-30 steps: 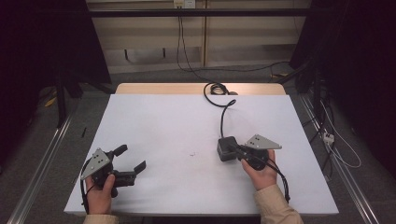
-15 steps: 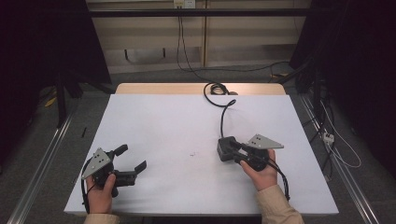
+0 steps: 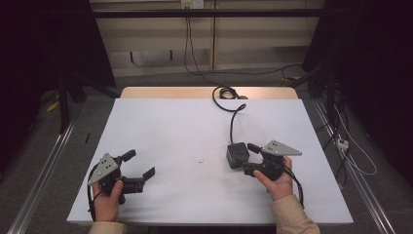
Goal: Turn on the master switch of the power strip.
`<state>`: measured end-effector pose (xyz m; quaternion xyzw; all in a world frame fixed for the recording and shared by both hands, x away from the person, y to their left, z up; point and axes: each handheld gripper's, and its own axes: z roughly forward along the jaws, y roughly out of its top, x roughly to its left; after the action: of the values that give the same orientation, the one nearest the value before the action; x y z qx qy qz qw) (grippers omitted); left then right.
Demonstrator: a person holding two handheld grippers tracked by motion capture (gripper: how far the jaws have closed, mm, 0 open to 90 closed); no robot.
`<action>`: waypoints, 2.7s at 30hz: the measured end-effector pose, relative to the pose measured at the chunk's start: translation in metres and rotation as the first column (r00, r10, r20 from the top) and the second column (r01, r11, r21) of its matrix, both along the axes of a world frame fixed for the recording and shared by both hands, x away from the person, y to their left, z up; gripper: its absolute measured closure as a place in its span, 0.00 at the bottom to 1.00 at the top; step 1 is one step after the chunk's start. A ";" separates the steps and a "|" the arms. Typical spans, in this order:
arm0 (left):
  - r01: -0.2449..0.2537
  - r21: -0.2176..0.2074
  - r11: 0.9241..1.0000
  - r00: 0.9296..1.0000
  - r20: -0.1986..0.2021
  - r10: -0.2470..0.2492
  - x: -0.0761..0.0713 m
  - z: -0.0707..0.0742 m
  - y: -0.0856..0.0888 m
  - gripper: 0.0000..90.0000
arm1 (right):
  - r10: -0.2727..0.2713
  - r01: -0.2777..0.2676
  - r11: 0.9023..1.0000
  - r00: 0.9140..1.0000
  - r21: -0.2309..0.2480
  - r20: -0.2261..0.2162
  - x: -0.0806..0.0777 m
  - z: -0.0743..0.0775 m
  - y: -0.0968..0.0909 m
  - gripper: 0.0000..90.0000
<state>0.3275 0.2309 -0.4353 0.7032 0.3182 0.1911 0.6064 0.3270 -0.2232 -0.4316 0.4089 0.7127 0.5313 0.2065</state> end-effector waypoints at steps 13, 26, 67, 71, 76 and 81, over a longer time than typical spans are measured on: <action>0.001 0.005 1.000 1.000 0.001 -0.001 0.001 0.000 0.000 0.03 | 0.013 -0.013 1.000 1.000 -0.003 0.009 -0.008 0.000 -0.008 0.18; 0.000 0.000 1.000 1.000 0.001 0.000 0.001 0.000 -0.001 0.03 | 0.007 -0.007 1.000 1.000 0.000 0.018 -0.016 -0.001 -0.018 0.15; 0.009 0.005 1.000 1.000 0.001 -0.009 0.003 0.000 -0.002 0.03 | -0.007 0.007 1.000 1.000 -0.013 0.022 -0.034 -0.009 -0.044 0.12; 0.009 0.006 1.000 1.000 0.002 -0.009 0.003 0.000 -0.002 0.03 | -0.010 0.010 1.000 1.000 -0.018 0.020 -0.036 -0.011 -0.047 0.12; 0.009 0.007 1.000 1.000 0.000 -0.009 0.003 0.000 -0.003 0.03 | -0.018 0.018 1.000 1.000 -0.022 0.018 -0.038 -0.012 -0.052 0.12; 0.009 0.005 1.000 1.000 -0.001 -0.009 0.003 0.000 -0.003 0.03 | -0.027 0.027 0.999 1.000 -0.024 0.017 -0.040 -0.013 -0.056 0.12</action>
<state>0.3303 0.2278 -0.4354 0.7064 0.3149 0.1888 0.6052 0.2866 -0.2794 -0.4443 0.4116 0.7118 0.5231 0.2243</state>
